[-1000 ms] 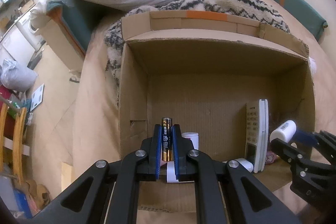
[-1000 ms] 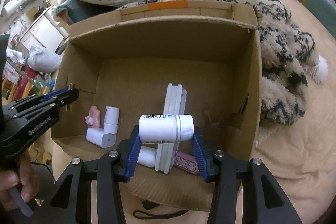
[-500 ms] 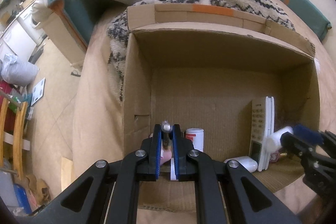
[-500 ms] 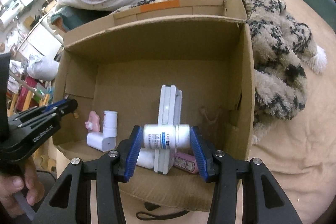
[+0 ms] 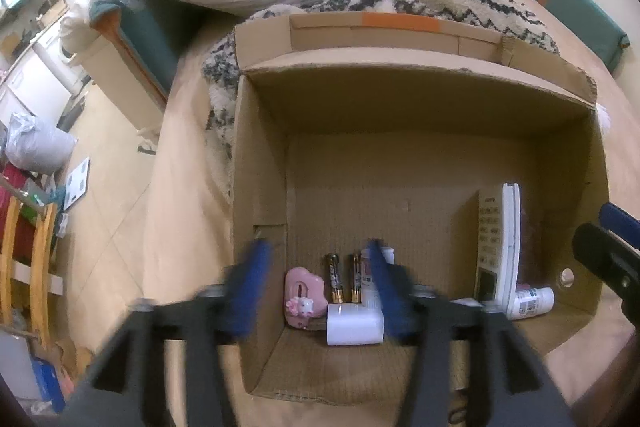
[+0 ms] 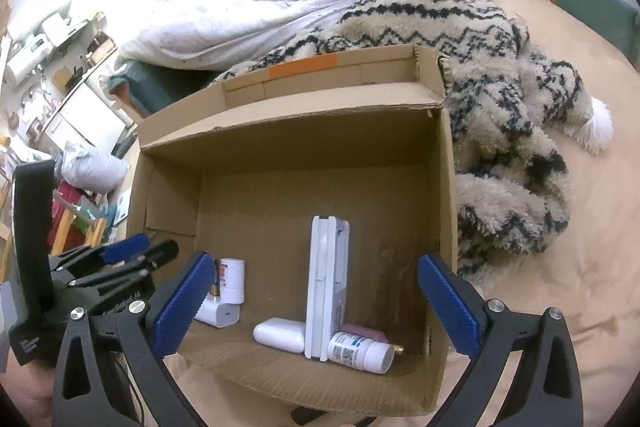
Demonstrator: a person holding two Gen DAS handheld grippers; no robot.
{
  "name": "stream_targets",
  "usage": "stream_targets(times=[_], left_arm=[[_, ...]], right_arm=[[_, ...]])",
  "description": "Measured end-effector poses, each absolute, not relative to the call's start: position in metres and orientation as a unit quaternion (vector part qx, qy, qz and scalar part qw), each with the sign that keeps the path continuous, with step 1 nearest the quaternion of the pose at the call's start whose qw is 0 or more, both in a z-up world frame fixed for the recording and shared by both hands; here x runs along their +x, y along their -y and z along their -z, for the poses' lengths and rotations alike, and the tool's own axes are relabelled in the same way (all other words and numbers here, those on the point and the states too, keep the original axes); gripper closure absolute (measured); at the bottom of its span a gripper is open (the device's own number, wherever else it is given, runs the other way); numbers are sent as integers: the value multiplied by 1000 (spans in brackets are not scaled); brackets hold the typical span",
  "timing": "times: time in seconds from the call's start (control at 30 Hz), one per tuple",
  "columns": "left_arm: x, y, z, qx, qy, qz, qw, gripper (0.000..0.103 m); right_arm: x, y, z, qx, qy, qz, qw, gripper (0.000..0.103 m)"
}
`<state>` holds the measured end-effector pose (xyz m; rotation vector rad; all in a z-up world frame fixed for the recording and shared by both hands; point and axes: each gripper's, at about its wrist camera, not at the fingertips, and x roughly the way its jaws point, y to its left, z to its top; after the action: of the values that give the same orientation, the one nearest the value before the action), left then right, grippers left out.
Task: Organize rigid objects
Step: 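Carry the pill bottle and battery into the box and open both grippers, then withdraw the right gripper from the box toward the black flashlight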
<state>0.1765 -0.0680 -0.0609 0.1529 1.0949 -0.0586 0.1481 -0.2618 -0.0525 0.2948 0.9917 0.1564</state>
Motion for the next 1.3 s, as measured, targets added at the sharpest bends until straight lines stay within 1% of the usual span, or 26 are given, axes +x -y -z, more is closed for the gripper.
stream_targets(times=[0.17,0.37,0.6,0.77,1.0,1.17,1.3], left_arm=[[172,73,54,86,-502,33,860,45],[172,69,46,73,-500,30,862,45],[155,47,19,49,-497,34,866,45],[138,25,6,21,-501,20,865,45],[104,10,15,21,-517,14,856,45],[92,7,30,22,-524,6,851,45],[92,5,34,17,-525,-3,851,45]], right_arm=[[148,265,53,143,-475,-72,865,0],[146,267,48,143,-471,-70,868,0],[134,274,37,150,-458,-63,874,0],[119,283,32,175,-460,-75,867,0],[87,290,30,142,-468,-93,867,0],[72,305,42,133,-494,-84,855,0],[75,312,78,121,-576,-57,807,0]])
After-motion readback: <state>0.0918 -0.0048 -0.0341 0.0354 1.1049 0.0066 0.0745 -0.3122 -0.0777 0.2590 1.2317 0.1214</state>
